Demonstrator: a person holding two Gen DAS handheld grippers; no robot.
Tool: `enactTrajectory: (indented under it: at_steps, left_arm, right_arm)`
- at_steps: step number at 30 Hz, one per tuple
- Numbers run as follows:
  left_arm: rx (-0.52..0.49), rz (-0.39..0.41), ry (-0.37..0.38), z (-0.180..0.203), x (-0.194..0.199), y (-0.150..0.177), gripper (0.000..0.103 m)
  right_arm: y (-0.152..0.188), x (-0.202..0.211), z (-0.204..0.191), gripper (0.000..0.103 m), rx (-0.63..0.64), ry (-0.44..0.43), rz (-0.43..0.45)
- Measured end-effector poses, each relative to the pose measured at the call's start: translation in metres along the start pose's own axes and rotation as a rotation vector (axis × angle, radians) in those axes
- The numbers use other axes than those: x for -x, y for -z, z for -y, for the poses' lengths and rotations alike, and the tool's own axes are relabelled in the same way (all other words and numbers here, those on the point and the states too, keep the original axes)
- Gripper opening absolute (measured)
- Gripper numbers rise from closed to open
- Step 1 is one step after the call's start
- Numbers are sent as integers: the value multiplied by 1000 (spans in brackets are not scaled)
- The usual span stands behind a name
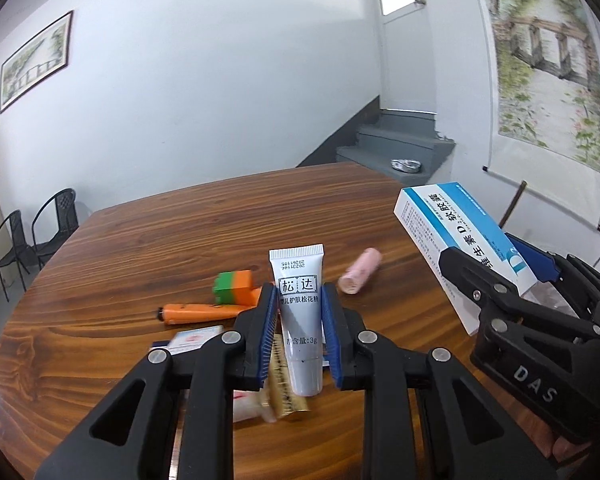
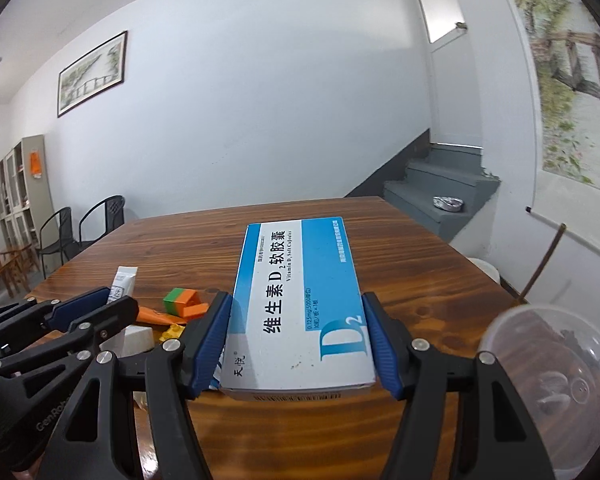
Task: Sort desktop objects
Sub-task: 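Lift the white tube and vitamin D box and carry both toward the clear bowl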
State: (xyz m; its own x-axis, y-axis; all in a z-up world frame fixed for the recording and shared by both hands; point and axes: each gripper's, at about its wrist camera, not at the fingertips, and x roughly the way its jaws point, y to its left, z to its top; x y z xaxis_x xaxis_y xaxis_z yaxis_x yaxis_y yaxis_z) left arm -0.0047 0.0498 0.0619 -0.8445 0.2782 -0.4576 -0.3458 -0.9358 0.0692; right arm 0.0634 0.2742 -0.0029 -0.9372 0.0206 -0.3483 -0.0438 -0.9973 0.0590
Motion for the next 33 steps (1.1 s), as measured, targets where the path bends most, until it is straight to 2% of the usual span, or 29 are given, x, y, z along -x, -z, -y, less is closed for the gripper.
enactTrajectory:
  at_steps: [2, 10, 19, 33]
  left_arm:
    - [-23, -3, 22, 15, -1, -1, 25]
    - [-132, -8, 117, 85, 0, -5, 25]
    - [-248, -8, 202, 153, 5, -8, 25]
    - [-306, -29, 254, 213, -1, -19, 25]
  right_arm:
    - [2, 9, 10, 69, -15, 14, 2]
    - [2, 57, 59, 69, -42, 164, 65]
    - [16, 91, 120, 69, -124, 312, 61]
    - [32, 106, 171, 69, -194, 351, 33]
